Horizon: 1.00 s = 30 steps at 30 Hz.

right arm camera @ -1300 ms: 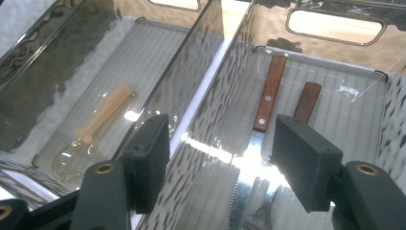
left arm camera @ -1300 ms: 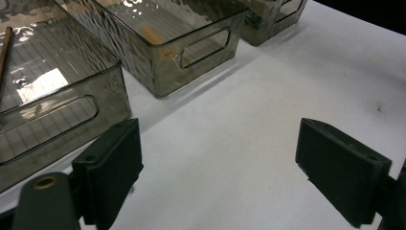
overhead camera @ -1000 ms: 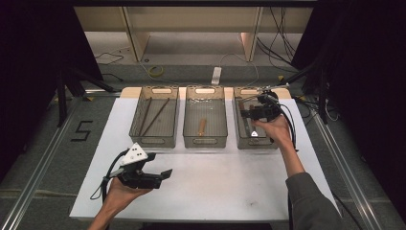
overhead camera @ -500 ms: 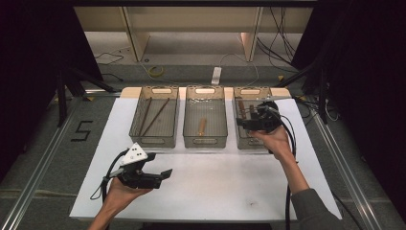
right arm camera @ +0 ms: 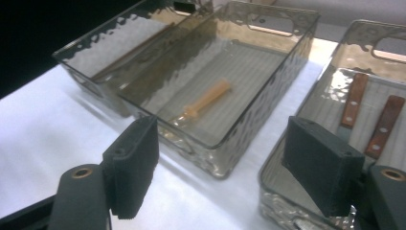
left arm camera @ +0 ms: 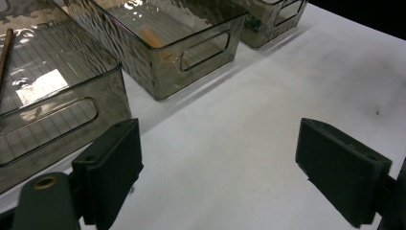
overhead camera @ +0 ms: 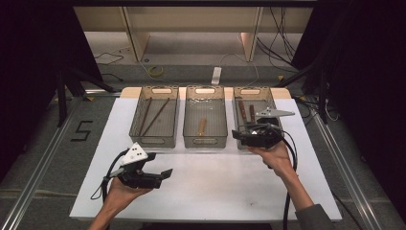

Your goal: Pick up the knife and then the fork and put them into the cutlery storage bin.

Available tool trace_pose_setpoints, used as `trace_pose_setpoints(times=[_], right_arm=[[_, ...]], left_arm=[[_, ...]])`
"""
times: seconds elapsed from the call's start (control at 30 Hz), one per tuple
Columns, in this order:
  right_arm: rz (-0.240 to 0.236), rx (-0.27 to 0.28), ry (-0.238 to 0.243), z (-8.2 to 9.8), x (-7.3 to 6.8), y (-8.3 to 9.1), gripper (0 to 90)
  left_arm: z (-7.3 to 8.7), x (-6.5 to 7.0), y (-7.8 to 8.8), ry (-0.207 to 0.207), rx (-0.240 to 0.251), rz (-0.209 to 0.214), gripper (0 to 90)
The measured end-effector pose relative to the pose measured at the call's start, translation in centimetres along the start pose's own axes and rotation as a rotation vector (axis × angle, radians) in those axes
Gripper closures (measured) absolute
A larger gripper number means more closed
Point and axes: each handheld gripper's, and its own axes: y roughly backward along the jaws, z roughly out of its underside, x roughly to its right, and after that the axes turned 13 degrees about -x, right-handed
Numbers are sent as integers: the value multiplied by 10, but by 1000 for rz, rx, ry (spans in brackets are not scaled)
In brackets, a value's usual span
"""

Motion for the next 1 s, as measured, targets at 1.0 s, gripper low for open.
trace_pose_setpoints(times=[1.0], right_arm=[[-94,107,48,64,-27,15,282]], left_arm=[[3,-1,2,18,18,22,154]])
